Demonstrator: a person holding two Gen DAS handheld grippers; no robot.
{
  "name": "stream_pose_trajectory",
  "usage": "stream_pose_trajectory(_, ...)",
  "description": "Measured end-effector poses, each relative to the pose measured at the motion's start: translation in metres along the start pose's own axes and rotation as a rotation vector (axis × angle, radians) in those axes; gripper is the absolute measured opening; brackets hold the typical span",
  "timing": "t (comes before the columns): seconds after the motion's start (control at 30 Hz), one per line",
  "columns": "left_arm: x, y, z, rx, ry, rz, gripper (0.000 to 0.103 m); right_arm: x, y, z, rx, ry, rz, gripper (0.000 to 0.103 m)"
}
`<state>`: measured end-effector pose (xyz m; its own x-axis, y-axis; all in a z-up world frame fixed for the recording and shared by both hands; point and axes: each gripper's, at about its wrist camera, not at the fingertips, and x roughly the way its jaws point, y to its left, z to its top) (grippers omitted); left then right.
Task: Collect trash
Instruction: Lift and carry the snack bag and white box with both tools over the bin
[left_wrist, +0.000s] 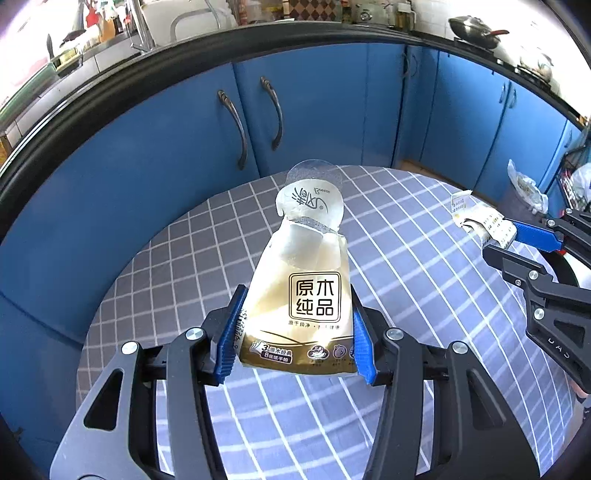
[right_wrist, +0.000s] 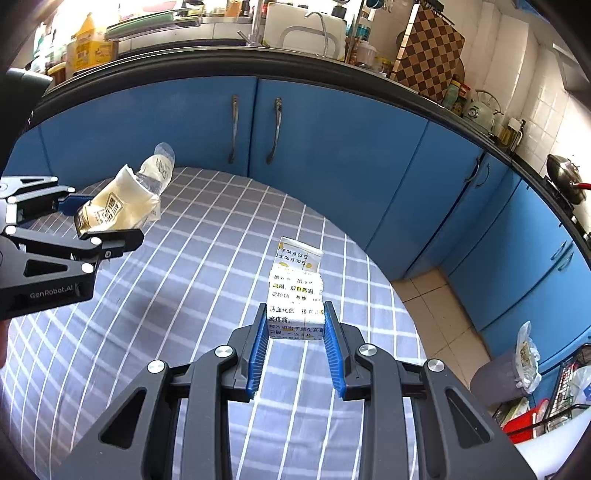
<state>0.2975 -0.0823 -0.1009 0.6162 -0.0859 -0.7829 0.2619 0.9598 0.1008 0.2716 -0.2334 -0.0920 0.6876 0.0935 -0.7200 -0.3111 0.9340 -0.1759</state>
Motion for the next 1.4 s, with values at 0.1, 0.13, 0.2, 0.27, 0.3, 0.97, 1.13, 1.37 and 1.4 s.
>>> stream_pose_trajectory(0.1,-0.012,-0.005,-0.006,0.002,-0.003,0.001,0.052,-0.014,0.003,-0.009,-0.001,-0.002,-0.002,0.028)
stream_pose_trajectory(0.13,-0.017,-0.005,-0.008,0.003,-0.004,0.0,0.052,-0.019,0.003,-0.012,-0.001,-0.003,-0.002,0.028)
stream_pose_trajectory(0.2,-0.027,-0.009,-0.014,0.01,-0.009,0.002,0.052,-0.028,0.005,-0.018,-0.006,-0.004,-0.004,0.028)
stream_pose_trajectory(0.27,-0.032,-0.015,-0.018,0.018,-0.01,-0.001,0.052,-0.038,0.004,-0.024,-0.006,-0.007,-0.009,0.028)
stream_pose_trajectory(0.3,-0.034,-0.022,-0.018,0.022,-0.01,0.0,0.052,-0.042,0.004,-0.026,-0.005,-0.008,-0.01,0.028)
stream_pose_trajectory(0.97,-0.078,-0.133,-0.016,0.193,-0.051,-0.055,0.052,-0.109,-0.066,-0.091,0.123,-0.026,-0.079,0.028)
stream_pose_trajectory(1.13,-0.082,-0.168,-0.013,0.243,-0.055,-0.074,0.052,-0.119,-0.09,-0.112,0.163,-0.022,-0.103,0.028)
stream_pose_trajectory(1.37,-0.081,-0.221,-0.007,0.319,-0.059,-0.101,0.052,-0.13,-0.131,-0.139,0.231,-0.02,-0.138,0.028)
stream_pose_trajectory(1.4,-0.081,-0.229,-0.006,0.33,-0.059,-0.105,0.052,-0.131,-0.135,-0.142,0.238,-0.019,-0.143,0.028)
